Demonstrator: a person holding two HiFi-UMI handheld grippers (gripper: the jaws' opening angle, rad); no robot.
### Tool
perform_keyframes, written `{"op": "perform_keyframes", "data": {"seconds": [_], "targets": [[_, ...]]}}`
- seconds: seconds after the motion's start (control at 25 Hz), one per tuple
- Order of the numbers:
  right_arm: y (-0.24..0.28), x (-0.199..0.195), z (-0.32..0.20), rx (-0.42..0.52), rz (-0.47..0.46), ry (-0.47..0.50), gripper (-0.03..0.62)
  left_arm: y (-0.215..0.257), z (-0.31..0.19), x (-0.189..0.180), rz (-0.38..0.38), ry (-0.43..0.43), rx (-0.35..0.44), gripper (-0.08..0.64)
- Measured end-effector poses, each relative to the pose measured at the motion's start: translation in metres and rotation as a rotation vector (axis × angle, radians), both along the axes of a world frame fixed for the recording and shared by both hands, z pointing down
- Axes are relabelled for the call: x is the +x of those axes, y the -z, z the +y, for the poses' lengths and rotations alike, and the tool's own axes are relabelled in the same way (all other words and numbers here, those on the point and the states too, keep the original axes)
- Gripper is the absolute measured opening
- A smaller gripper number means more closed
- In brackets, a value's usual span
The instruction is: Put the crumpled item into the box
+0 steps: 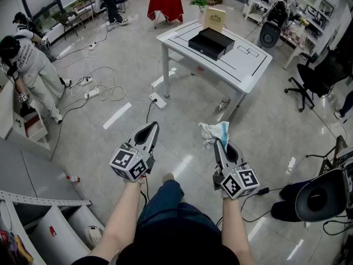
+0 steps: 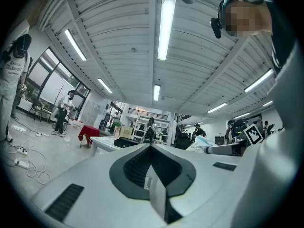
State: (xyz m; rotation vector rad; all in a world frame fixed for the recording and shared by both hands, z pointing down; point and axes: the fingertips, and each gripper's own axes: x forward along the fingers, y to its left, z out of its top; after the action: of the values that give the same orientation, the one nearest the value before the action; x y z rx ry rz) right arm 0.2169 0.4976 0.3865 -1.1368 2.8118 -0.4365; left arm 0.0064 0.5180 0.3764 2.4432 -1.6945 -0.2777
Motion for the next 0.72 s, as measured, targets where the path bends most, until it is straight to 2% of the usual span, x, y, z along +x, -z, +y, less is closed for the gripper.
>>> {"op": "perform_keyframes", "data": {"seconds": [0.72], "targets": [[-0.01,-0.02,-0.104,-0.004,0.018,0.002,0.057,-0.019,-0.104,-0.017,0.008,0.009,-0.012,0.0]]}}
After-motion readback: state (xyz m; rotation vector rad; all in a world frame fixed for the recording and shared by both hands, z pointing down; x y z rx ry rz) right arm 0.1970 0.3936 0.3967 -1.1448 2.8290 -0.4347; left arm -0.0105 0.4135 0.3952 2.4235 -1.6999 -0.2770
